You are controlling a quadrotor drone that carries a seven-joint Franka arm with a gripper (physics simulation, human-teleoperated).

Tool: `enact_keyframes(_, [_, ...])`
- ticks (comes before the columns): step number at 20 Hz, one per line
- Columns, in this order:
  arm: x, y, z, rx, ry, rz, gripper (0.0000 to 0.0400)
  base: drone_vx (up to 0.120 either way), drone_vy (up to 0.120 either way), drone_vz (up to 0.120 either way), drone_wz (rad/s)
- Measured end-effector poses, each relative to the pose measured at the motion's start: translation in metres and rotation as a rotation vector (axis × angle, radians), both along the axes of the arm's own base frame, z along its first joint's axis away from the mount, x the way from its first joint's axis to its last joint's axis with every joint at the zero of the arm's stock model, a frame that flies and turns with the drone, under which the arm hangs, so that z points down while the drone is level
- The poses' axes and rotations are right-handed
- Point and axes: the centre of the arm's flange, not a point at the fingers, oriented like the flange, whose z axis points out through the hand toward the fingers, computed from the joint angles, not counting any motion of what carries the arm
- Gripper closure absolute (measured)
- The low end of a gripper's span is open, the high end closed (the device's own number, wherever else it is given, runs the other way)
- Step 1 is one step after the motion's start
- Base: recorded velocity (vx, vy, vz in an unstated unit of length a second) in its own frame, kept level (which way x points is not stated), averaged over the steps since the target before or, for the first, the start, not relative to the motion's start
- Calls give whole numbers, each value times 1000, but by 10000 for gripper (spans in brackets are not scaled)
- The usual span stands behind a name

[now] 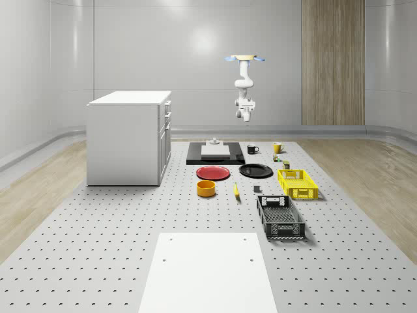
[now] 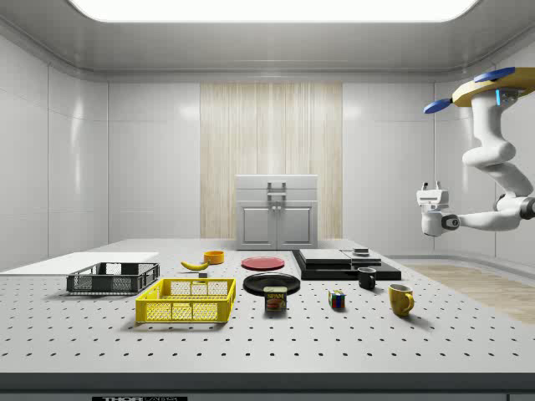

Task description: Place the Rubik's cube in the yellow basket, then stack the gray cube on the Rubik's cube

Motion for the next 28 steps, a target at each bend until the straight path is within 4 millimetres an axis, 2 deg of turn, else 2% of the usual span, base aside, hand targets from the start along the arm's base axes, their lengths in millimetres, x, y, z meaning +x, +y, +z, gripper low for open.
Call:
enact_keyframes(6, [-4, 0, 43, 0, -5, 0, 0, 87, 87, 0, 0])
enact_keyframes(13, [-1, 0, 78, 0, -10, 0, 0, 120, 0, 0, 0])
enact_keyframes(19, [0, 0, 89, 0, -15, 0, 0, 120, 0, 0, 0])
enact_keyframes(28, [-1, 0, 93, 0, -22, 0, 0, 120, 0, 0, 0])
